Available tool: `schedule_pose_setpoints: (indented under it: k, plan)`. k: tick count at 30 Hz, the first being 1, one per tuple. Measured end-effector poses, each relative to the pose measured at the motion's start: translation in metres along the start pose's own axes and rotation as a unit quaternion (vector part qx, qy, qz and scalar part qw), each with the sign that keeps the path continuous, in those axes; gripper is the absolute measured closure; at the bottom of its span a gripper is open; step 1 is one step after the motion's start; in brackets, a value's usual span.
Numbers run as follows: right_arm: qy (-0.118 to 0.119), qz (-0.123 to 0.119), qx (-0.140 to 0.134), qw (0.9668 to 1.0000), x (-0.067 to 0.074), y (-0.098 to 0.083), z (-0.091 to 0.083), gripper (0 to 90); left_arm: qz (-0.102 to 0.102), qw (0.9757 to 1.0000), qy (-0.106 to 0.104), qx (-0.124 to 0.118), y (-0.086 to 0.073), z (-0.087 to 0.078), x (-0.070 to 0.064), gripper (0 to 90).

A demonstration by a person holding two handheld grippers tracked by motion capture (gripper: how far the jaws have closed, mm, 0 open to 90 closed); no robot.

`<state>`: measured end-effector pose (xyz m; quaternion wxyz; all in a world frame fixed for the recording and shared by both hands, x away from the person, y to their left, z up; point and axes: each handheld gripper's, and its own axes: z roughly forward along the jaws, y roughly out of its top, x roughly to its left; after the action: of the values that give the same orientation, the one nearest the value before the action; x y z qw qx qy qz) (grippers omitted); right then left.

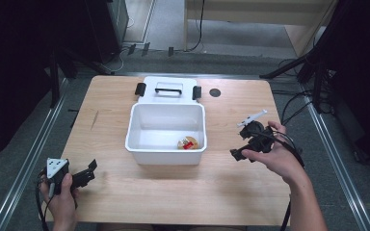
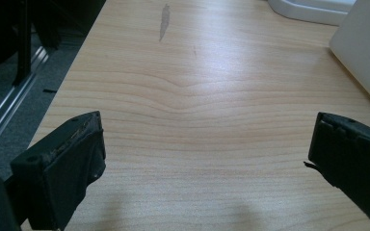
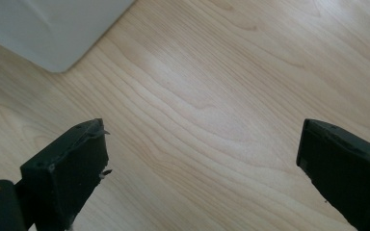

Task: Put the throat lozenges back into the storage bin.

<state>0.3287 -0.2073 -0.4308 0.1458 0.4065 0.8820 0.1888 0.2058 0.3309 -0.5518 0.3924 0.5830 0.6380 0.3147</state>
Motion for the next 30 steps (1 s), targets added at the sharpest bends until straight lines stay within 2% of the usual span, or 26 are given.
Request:
schedule_pose_setpoints:
  k: [5,7,13,18,21,30]
  plan:
    - [-0.005,0.030,-0.022,0.9993,-0.008,-0.029,0.010,2.9,0.001,1.0000,0.000,0.000,0.000,0.000,0.000,0.0]
    - [-0.016,0.042,-0.036,0.9983,-0.011,-0.043,0.014,2.9,0.001,1.0000,0.000,0.001,0.000,0.000,0.000,0.0]
    - [-0.028,0.078,-0.066,0.9944,-0.016,-0.077,0.024,2.9,0.002,1.0000,0.001,0.001,0.000,0.000,0.000,0.0]
    - [-0.006,0.123,-0.106,0.9867,-0.021,-0.104,0.030,2.9,0.002,1.0000,0.001,0.001,0.000,0.000,0.000,0.0]
    - [-0.010,0.139,-0.120,0.9830,-0.024,-0.118,0.031,2.9,0.002,1.0000,0.001,0.001,0.000,0.000,0.000,0.0]
    - [-0.025,0.167,-0.157,0.9731,-0.026,-0.151,0.032,2.9,0.001,1.0000,0.001,0.001,0.000,0.000,0.000,0.0]
